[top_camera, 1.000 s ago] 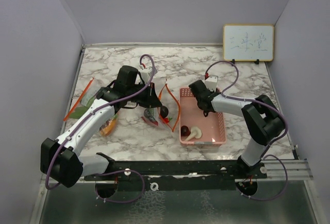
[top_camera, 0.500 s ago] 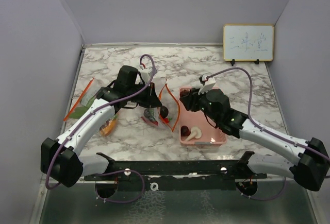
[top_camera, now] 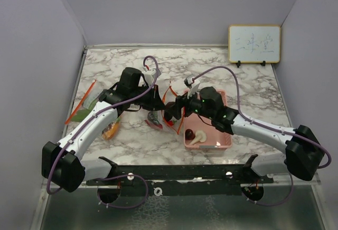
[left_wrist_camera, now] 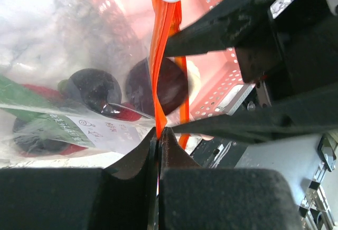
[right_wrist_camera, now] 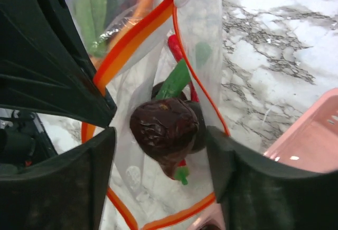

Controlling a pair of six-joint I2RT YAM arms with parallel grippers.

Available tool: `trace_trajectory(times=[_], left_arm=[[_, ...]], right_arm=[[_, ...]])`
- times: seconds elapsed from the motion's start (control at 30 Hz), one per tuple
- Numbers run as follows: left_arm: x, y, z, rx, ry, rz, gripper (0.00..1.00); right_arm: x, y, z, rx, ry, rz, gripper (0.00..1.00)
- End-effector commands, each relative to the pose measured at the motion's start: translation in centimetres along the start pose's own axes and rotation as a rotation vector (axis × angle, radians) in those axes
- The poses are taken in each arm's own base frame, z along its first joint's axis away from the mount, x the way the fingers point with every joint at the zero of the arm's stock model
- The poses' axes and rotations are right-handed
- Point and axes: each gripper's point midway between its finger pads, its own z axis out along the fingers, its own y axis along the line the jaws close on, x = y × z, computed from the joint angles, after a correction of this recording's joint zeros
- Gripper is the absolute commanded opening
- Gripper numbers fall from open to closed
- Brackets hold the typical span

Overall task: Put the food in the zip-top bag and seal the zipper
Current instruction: Place the fake vegetable in the zipper food storage bag, then pick up the fake vegetable from the bin.

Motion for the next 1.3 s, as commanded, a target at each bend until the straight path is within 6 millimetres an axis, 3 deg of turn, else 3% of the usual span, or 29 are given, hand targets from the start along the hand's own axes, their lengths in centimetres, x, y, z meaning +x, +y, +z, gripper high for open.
trace_trajectory(times=[0.0,0.1,0.2,0.37,0.5,0.63,0.87,1.17,1.23,1.27], left_arm=[[-1.1,-1.1,-0.7,0.031,-0.042,0.032,0.00],[-1.0,-1.0,-0.5,0.039,-0.039,0.027,0.00],[-1.0,-1.0,-0.3,0.045,-0.040,0.024,0.00],[-0.9,-1.1,-0.4,0.047,-0.041,0.025,0.00],[-0.9,-1.1,-0.5,0.046,-0.043,0.028,0.00],[-0.8,-1.1,-0.4,0.046,-0.040,0.024,0.00],[-0.6,-1.0,-0.5,0.043,-0.038,0.026,0.00],[-0.6,-1.0,-0.6,0.040,-0.039,0.025,0.00],[-0.4,-0.9,-0.6,0.037,-0.036,0.023,0.00],[-0.4,-0.9,-0.6,0.037,-0.036,0.023,0.00]], right_arm=[[-3.8,1.0,-1.9,0.000,-0.110,-0.025,0.80],[-4.2,0.6,-3.9,0.049,-0.104,-0.017,0.98],[-3.2,-1.3,-5.9,0.174,-0.068,0.046,1.00],[3.1,-6.0,-9.3,0.481,0.140,0.188,1.00],[8.0,-7.0,-10.6,0.561,0.289,0.253,1.00],[10.4,-6.9,-10.2,0.532,0.341,0.273,0.97],[13.6,-5.8,-7.7,0.388,0.430,0.235,0.87],[15.7,-6.2,-5.4,0.350,0.460,0.206,0.76],[16.2,-6.4,-5.2,0.354,0.471,0.204,0.68],[16.5,-6.5,-5.2,0.357,0.483,0.205,0.58]])
